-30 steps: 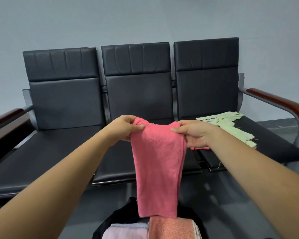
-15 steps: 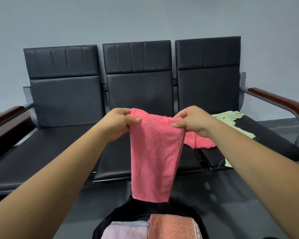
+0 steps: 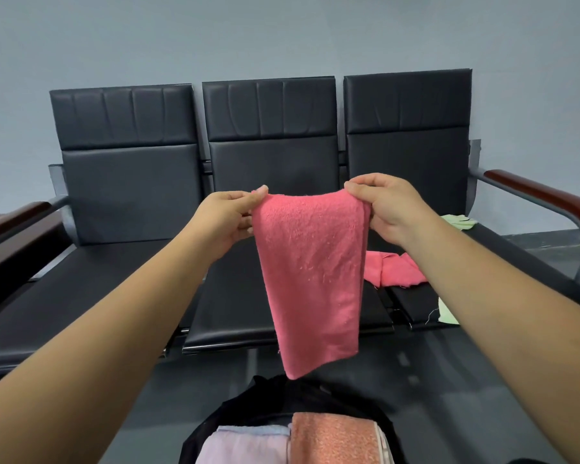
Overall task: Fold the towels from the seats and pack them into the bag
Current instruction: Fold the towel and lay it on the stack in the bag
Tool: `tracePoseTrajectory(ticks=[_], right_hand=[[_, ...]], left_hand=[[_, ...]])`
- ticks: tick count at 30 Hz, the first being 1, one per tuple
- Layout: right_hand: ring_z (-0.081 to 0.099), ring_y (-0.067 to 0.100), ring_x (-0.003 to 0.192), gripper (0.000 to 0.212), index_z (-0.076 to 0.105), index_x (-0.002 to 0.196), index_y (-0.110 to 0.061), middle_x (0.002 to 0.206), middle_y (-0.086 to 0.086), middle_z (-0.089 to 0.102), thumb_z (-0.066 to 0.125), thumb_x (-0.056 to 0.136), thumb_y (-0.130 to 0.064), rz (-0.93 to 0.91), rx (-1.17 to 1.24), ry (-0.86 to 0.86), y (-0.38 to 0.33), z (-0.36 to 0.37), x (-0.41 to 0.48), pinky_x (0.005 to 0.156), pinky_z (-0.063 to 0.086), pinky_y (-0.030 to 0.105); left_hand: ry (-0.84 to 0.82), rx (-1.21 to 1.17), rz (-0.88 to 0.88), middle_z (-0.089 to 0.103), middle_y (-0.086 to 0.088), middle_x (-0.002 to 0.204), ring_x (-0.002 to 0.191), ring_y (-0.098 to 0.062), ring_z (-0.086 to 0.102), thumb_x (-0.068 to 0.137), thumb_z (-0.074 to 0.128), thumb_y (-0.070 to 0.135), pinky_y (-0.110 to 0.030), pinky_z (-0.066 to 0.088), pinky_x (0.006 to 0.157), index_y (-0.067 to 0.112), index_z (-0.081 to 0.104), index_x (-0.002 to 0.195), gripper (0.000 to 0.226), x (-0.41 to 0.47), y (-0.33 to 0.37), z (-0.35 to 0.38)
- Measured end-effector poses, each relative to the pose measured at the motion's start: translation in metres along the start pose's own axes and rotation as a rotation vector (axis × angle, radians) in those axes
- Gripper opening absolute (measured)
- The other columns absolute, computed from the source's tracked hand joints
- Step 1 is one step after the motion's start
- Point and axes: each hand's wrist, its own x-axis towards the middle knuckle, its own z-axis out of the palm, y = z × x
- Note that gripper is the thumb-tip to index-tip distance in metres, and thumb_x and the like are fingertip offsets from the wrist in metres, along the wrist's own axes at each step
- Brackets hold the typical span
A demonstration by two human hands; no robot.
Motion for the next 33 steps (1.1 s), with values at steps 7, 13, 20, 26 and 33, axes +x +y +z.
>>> tracePoseTrajectory(ticks=[7, 13, 20, 26, 33], right_hand=[[0.072, 0.020, 0.091, 0.024, 0.077, 0.096, -0.012, 0.097, 0.009, 0.074, 0.077, 0.080, 0.007, -0.109, -0.390, -0.151, -0.012, -0.001, -0.008, 0.085, 0.059, 0.030], [0.065, 0.021, 0.075, 0.011, 0.070, 0.089, -0.016, 0.085, 0.008, 0.066, 0.065, 0.099, -0.016, -0.114, -0.465, -0.051, 0.000, 0.001, -0.004, 0.081, 0.062, 0.052], [0.058, 0.017, 0.067, 0.008, 0.067, 0.093, -0.014, 0.084, 0.009, 0.066, 0.071, 0.093, -0.007, 0.055, 0.002, -0.064, 0.004, 0.002, -0.001, 0.069, 0.051, 0.037], [0.072, 0.025, 0.097, 0.033, 0.072, 0.109, -0.011, 0.107, 0.014, 0.071, 0.075, 0.082, 0.008, -0.001, -0.162, -0.290, -0.005, 0.001, -0.004, 0.090, 0.058, 0.035], [0.061, 0.015, 0.095, 0.017, 0.074, 0.101, -0.014, 0.100, -0.003, 0.067, 0.080, 0.084, -0.015, -0.307, -0.924, -0.044, 0.001, 0.007, -0.001, 0.076, 0.043, 0.025]], left_hand=[[-0.001, 0.242, 0.161, 0.076, -0.008, 0.092, 0.083, -0.016, 0.073, 0.089, 0.069, -0.004, -0.024, 0.059, 0.074, 0.010, 0.075, 0.098, 0.017, -0.003, 0.000, -0.006], [0.073, 0.328, 0.145, 0.075, 0.001, 0.078, 0.074, -0.015, 0.074, 0.094, 0.072, 0.017, -0.025, 0.061, 0.067, 0.009, 0.073, 0.095, 0.008, -0.006, 0.002, 0.000], [0.024, 0.045, 0.007, 0.066, 0.000, 0.075, 0.064, -0.012, 0.059, 0.091, 0.074, 0.021, -0.021, 0.056, 0.068, 0.006, 0.074, 0.096, 0.016, -0.005, 0.003, -0.006], [-0.032, 0.097, 0.093, 0.076, -0.006, 0.091, 0.087, -0.017, 0.072, 0.089, 0.070, 0.000, -0.027, 0.057, 0.082, 0.007, 0.074, 0.099, 0.013, -0.005, -0.005, -0.011], [0.127, 0.295, 0.253, 0.077, 0.002, 0.084, 0.078, -0.002, 0.072, 0.088, 0.076, 0.011, -0.011, 0.052, 0.071, 0.007, 0.076, 0.093, 0.006, -0.018, -0.011, -0.002]])
